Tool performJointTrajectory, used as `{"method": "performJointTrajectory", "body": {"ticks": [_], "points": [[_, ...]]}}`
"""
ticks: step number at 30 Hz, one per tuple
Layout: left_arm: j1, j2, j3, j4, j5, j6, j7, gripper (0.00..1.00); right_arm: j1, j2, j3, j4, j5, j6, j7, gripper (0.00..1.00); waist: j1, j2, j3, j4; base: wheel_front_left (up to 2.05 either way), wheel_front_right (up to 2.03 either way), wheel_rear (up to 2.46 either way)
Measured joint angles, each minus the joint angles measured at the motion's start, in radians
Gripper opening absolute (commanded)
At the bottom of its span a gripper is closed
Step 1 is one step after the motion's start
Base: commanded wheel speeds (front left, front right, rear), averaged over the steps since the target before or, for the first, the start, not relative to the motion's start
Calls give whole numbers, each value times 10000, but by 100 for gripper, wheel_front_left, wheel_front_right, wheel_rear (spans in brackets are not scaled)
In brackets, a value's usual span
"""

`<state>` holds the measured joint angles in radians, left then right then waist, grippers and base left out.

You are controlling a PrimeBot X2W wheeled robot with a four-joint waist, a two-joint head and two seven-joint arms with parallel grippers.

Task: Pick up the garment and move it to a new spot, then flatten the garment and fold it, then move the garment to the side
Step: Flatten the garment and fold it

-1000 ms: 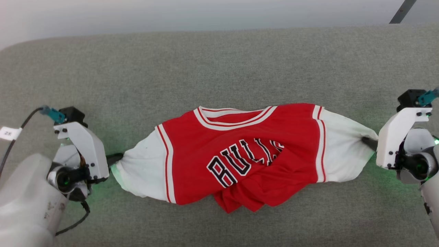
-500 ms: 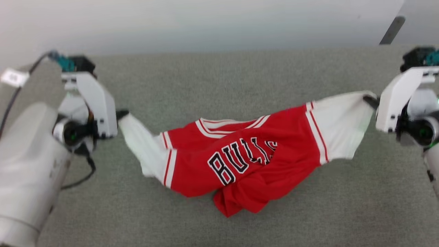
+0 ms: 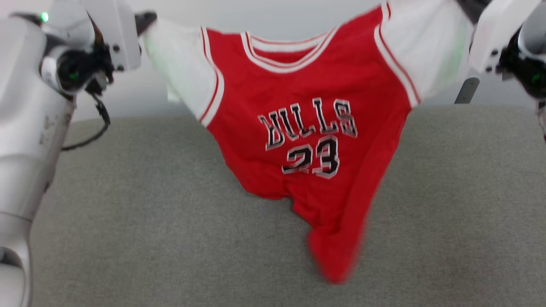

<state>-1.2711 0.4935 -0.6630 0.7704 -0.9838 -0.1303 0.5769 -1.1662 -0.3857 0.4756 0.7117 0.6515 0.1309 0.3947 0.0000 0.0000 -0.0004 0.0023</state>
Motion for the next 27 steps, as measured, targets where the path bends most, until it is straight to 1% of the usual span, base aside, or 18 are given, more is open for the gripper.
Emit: {"method": "performJointTrajectory", "body": {"ticks": [4, 10, 19, 23, 27], "points": [[-506, 35, -38, 13, -19, 0, -291, 0, -788, 81, 430, 474, 65, 0, -562, 0, 0, 0, -274, -35, 0, 0, 0], [-1337, 134, -157, 0, -98, 0, -293, 0, -1666, 92, 1062, 978, 407, 0, -872, 0, 0, 0, -594, -35, 0, 0, 0], [-2119, 259, -407, -4, -203, 0, 176, 0, -2313, -81, 1373, 1290, 1555, 0, -855, 0, 0, 0, -598, 123, 0, 0, 0], [-2261, 337, -414, -17, -378, 0, 449, 0, -2560, -180, 1417, 1383, 2019, 0, -598, 0, 0, 0, -362, 142, 0, 0, 0], [-2489, 426, -403, -142, -395, 0, 545, 0, -2982, -318, 1565, 1463, 2052, 0, -433, 0, 0, 0, 48, 162, 0, 0, 0]]}}
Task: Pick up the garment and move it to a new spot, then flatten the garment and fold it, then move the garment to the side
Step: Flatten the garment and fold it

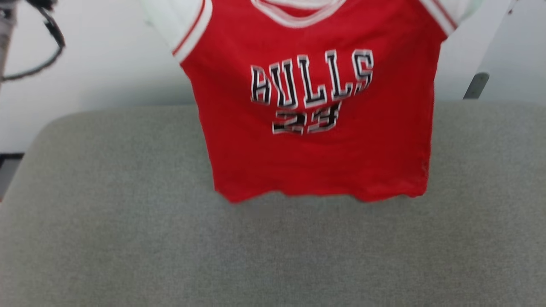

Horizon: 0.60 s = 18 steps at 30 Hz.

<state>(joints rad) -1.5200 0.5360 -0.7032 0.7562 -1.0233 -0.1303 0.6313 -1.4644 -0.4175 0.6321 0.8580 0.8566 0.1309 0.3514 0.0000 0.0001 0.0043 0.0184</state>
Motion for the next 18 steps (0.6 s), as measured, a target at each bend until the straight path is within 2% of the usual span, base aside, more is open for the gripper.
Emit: {"method": "performJointTrajectory", "body": {"ticks": [4, 7, 10, 15, 18], "points": [[-448, -19, 84, -184, 104, 0, -362, 0, -723, -130, 100, 71, -234, 0, -301, 0, 0, 0, 672, 19, 0, 0, 0], [-757, -161, 44, -86, 414, 4, -922, 0, -1220, -146, 261, 332, -775, 0, -970, 0, 0, 0, 1349, 34, 0, 0, 0], [-1345, -481, -42, 46, 941, 17, -1875, 0, -1912, -130, 451, 671, -1778, 2, -2397, 0, 0, 0, 2081, 58, 0, 0, 0], [-2951, -966, -29, 339, 1931, 29, -4272, 0, -3652, -59, 176, 1678, -3697, 2, -5256, 0, 0, 0, 3382, 151, 0, 0, 0], [-3549, -1185, -17, 545, 2272, 27, -5524, 0, -4408, 38, -73, 2276, -4721, 2, -5898, 0, 0, 0, 4155, 235, 0, 0, 0]]}}
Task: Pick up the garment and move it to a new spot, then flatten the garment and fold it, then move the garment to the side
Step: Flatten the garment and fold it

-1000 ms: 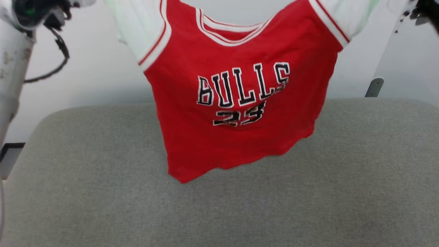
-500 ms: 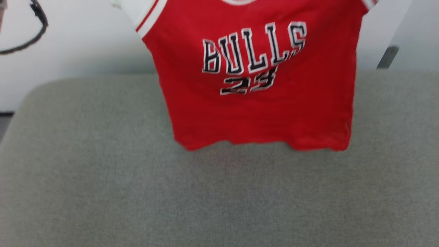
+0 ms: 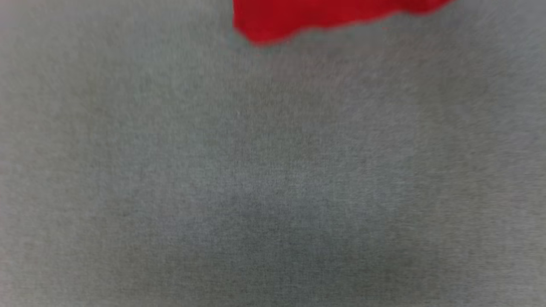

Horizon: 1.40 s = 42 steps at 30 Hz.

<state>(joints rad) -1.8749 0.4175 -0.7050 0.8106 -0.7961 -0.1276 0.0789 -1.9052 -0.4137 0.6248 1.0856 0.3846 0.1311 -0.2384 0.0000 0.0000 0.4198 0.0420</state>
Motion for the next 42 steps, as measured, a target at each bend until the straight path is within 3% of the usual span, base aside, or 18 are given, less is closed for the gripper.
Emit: {"method": "performJointTrajectory", "body": {"ticks": [5, 8, 15, 22, 28, 33, 42], "points": [[-396, -48, -50, 31, 186, -4, -2161, 0, -522, 10, -594, 268, -1367, 0, -219, 0, 0, 0, 1221, 185, 0, 0, 0], [-108, -67, -322, -52, -163, -13, -2865, 0, -334, -44, -993, 163, -1835, 0, -228, 0, 0, 0, 1889, 325, 0, 0, 0], [1430, 54, -1175, 75, -1273, -13, -3181, 0, 1622, 337, -1484, 387, -1797, 2, -226, 0, 0, 0, 2849, 792, 0, 0, 0], [2756, 424, -2366, -610, -2750, -13, -2788, 0, 3097, 437, -1126, 81, -821, 2, -228, 0, 0, 0, 2617, 1205, 0, 0, 0], [4339, 1377, -3373, -1833, -4038, -13, -2330, 0, 5207, 23, -207, -968, 481, 2, -201, 0, 0, 0, 1859, 1273, 0, 0, 0], [5896, 2291, -4102, -2964, -4671, -15, -2481, 0, 7296, -853, 431, -2520, 1657, 2, -151, 0, 0, 0, 995, 1185, 0, 0, 0], [9083, 4316, -4959, -5060, -5260, -29, -3189, 0, 11518, -2477, 349, -4851, 2740, 2, -13, 0, 0, 0, -630, 924, 0, 0, 0]]}}
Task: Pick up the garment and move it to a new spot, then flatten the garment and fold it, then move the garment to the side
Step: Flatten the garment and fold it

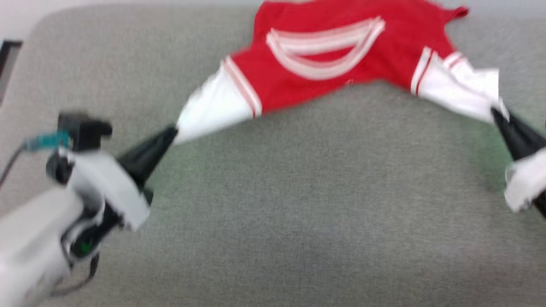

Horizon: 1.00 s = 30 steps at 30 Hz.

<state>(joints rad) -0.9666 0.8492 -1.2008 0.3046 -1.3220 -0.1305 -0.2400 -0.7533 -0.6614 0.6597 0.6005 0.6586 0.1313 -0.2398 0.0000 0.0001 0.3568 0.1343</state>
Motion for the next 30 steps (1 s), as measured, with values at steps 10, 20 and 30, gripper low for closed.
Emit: {"method": "performJointTrajectory", "body": {"ticks": [10, 20, 30], "points": [[3356, 1365, 188, -1726, -322, 1103, -217, 0, 3725, -1143, -318, -1994, -456, 0, 470, 0, 0, 0, -1377, -396, 0, 0, 0], [6376, 1308, 1532, -1808, 8, 1478, -242, 0, 6535, -1406, -1507, -2621, -1862, 2, 111, 0, 0, 0, -1867, -485, 0, 0, 0], [7423, 610, 2290, -1124, 443, 1296, -242, 0, 7270, -828, -2345, -2775, -1906, 0, 562, 0, 0, 0, -1870, -551, 0, 0, 0]]}}
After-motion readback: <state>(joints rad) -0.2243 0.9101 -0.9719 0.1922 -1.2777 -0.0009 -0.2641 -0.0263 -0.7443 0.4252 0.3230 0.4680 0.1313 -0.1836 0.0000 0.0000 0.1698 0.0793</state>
